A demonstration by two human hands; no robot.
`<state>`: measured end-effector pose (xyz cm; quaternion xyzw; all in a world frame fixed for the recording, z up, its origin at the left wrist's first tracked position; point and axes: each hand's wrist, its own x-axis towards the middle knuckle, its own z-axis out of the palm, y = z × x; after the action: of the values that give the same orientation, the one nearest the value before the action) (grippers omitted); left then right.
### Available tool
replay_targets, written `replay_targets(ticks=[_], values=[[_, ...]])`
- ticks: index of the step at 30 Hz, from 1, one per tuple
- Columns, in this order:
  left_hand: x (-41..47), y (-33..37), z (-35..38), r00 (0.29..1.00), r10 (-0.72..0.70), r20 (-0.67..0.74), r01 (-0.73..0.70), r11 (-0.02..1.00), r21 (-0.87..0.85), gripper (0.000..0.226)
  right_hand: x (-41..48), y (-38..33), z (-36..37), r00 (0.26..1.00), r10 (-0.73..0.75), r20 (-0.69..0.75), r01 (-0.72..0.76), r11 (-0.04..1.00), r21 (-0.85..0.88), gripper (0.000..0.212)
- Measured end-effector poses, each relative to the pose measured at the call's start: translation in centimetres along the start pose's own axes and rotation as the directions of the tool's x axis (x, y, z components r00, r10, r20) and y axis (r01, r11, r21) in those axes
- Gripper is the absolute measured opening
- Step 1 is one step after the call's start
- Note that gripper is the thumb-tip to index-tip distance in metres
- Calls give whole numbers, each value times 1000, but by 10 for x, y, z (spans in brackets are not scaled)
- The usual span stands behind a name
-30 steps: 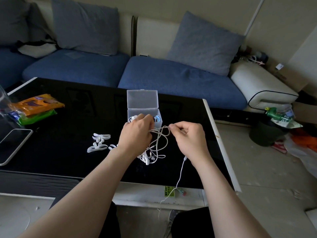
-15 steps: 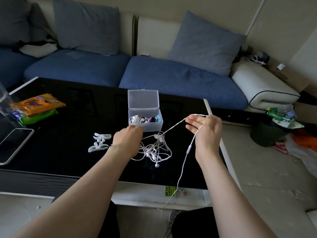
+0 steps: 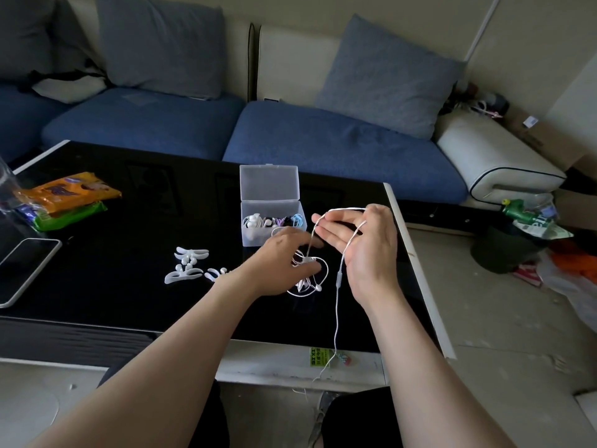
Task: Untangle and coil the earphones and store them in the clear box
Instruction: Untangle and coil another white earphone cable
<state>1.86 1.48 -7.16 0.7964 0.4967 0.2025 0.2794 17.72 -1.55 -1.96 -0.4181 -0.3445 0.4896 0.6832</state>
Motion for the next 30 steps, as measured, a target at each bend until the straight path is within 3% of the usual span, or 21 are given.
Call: replay_targets(ticks=[2, 3, 7, 10, 13, 16, 19, 23, 26, 30], values=[[2, 0, 3, 1000, 6, -28, -6, 1000, -2, 10, -1, -3, 3, 999, 27, -21, -26, 996, 81, 18], [4, -2, 3, 999, -27, -43, 27, 1000, 12, 5, 0, -5, 3, 999, 34, -39, -29, 992, 124, 18], [5, -6, -1, 980, -125, -157, 117, 991, -57, 13, 4, -8, -1, 990, 67, -124, -34, 967, 253, 29], [3, 0, -7, 955, -180, -236, 140, 974, -179, 4, 8, -3, -6, 966, 131, -222, -50, 940, 339, 46], [-1, 4, -14, 923, -246, -296, 159, 944, -288, 13, 11, -3, -13, 904, 233, -357, -99, 929, 356, 28], [-4, 7, -19, 918, -276, -284, 168, 921, -352, 17, 7, -4, -15, 894, 299, -334, -241, 949, 205, 22], [-6, 10, -18, 931, -264, -251, 159, 915, -370, 15, 3, -1, -12, 935, 259, -241, -296, 946, -132, 17], [-9, 11, -20, 935, -237, -265, 142, 932, -334, 15, -4, 8, -9, 981, 179, -74, -185, 756, -628, 19], [-9, 9, -20, 931, -238, -277, 155, 944, -290, 18, -8, 13, -9, 979, 180, 94, -46, 651, -758, 7], [-11, 8, -22, 921, -275, -276, 173, 924, -341, 26, -5, 15, -14, 972, 132, 193, 83, 575, -814, 13]])
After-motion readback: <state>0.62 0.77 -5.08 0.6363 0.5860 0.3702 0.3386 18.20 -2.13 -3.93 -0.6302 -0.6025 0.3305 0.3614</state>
